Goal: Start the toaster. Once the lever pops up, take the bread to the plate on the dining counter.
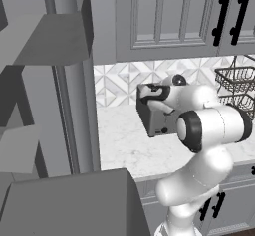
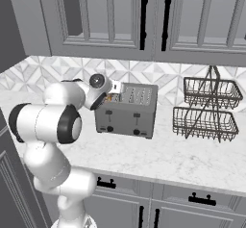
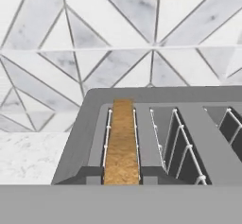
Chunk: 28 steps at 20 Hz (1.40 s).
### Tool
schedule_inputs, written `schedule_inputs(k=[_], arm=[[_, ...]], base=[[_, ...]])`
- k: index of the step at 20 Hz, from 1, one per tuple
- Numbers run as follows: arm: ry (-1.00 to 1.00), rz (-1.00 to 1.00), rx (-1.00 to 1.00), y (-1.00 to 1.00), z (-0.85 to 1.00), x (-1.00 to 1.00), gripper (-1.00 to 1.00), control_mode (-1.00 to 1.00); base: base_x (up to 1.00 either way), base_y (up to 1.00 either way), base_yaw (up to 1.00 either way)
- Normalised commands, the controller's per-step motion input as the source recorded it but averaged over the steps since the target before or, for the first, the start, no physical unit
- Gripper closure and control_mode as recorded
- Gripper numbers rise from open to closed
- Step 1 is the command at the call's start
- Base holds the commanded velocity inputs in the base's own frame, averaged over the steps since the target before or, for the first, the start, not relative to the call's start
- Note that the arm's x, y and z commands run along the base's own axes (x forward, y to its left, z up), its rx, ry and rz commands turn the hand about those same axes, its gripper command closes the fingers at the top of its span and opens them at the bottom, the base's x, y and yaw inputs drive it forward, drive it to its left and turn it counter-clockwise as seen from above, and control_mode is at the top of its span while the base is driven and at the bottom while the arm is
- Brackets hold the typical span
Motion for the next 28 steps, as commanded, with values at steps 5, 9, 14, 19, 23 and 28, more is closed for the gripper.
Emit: schedule_inputs(k=[5, 9, 14, 19, 23, 28], arm=[[-0.05, 0.00, 0.00, 0.00, 0.84, -0.18, 1.00, -1.00], [-0.02, 0.00, 0.00, 0.11, 0.71, -0.60, 1.00, -1.00], [0.00, 0.00, 0.00, 0.05, 0.39, -0.54, 1.00, -1.00], [0.05, 0.00, 0.00, 0.05, 0.72, -0.43, 1.00, -1.00], [0.13, 0.00, 0.00, 0.16, 0.66, -0.91, 1.00, -1.00], [0.02, 0.00, 0.00, 0.00, 0.06, -1.00, 1.00, -1.00]], base=[[0.00, 0.00, 0.00], [0.00, 0.00, 0.00], [0.00, 0.00, 0.00], [0.00, 0.00, 0.00], [0.00, 0.00, 0.00], [0.00, 0.00, 0.00]])
